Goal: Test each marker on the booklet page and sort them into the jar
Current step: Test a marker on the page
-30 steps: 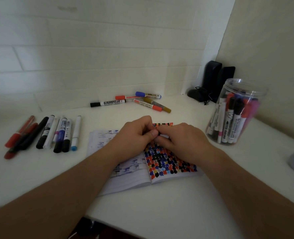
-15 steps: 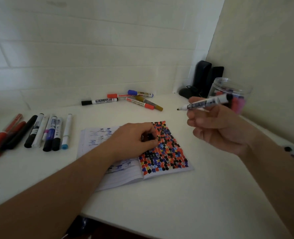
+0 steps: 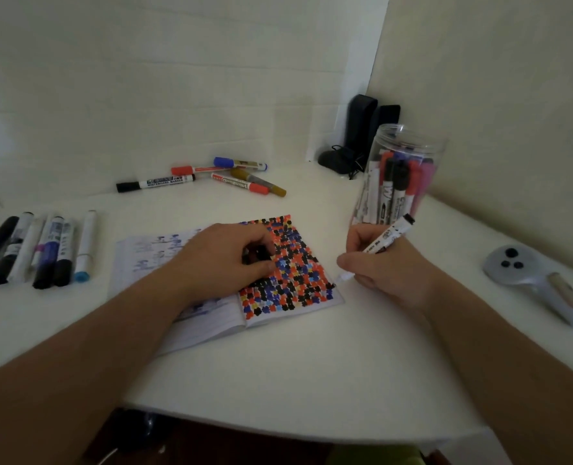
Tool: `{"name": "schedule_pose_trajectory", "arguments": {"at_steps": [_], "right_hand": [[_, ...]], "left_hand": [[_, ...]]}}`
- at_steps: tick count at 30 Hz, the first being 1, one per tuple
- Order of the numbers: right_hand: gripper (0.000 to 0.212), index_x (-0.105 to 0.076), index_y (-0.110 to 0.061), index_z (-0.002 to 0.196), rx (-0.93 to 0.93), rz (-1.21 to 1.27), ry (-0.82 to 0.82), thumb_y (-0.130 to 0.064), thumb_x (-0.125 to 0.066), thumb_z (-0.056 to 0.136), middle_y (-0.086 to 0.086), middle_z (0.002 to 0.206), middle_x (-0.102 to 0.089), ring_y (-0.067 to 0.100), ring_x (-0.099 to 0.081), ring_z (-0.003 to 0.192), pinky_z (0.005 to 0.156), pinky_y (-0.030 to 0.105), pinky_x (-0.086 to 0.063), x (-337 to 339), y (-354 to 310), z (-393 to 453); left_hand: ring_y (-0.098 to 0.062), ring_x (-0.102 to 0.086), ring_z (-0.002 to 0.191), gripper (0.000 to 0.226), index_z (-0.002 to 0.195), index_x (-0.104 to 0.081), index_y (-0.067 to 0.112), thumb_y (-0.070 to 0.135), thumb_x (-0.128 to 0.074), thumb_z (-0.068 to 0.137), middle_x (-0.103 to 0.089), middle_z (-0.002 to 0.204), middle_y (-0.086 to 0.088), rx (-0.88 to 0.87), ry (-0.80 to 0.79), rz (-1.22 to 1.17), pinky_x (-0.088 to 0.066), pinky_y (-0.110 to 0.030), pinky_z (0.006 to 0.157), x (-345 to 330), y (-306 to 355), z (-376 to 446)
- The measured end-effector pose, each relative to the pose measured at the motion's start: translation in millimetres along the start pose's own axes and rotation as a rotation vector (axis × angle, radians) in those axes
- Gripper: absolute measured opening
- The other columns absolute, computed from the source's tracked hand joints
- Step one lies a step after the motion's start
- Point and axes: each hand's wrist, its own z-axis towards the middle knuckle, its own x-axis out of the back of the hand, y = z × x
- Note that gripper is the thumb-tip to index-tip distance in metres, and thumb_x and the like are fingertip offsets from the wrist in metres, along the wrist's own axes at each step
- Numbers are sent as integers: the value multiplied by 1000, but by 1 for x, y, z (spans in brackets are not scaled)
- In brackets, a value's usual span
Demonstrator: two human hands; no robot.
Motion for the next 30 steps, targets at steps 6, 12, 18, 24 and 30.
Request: {"name": "schedule_pose_trajectory", "arguments": {"at_steps": [6, 12, 18, 24, 30], "right_hand": [[36, -44, -5, 63, -43, -59, 109, -5, -74, 81, 11, 53, -42, 20, -36, 46, 49, 26, -30, -3, 1, 2], [34, -38, 1, 66, -48, -143, 155, -7, -70, 74, 14, 58, -42, 24, -39, 55, 51, 29, -30, -7, 5, 4], [32, -39, 4, 67, -60, -150, 169, 2, -69, 80, 16, 58, -45, 25, -42, 54, 50, 27, -32, -6, 6, 5], [34, -37, -2, 64, -34, -266, 178, 1, -68, 78, 11, 59, -37, 20, -37, 52, 46, 24, -30, -8, 6, 5], [33, -37, 3, 67, -61, -155, 168, 2, -68, 79, 15, 60, -41, 26, -41, 57, 51, 29, -31, -4, 8, 6]], "left_hand": [[-1, -61, 91, 24, 107, -66, 40, 53, -72, 88, -67, 98, 22, -29, 51, 52, -54, -31, 83, -1, 2, -3], [-2, -61, 90, 25, 107, -66, 40, 54, -71, 88, -67, 97, 21, -20, 45, 72, -54, -31, 83, -1, 2, -2], [-2, -60, 89, 25, 107, -66, 41, 55, -72, 87, -66, 97, 22, -12, 46, 65, -52, -30, 82, -1, 2, -2], [0, -61, 89, 25, 106, -66, 41, 55, -72, 87, -67, 96, 22, -14, 46, 52, -52, -28, 81, -2, 0, -1], [3, -58, 88, 24, 106, -66, 41, 54, -72, 87, -65, 95, 24, -11, 38, 52, -47, -25, 78, -2, 1, -1]]}}
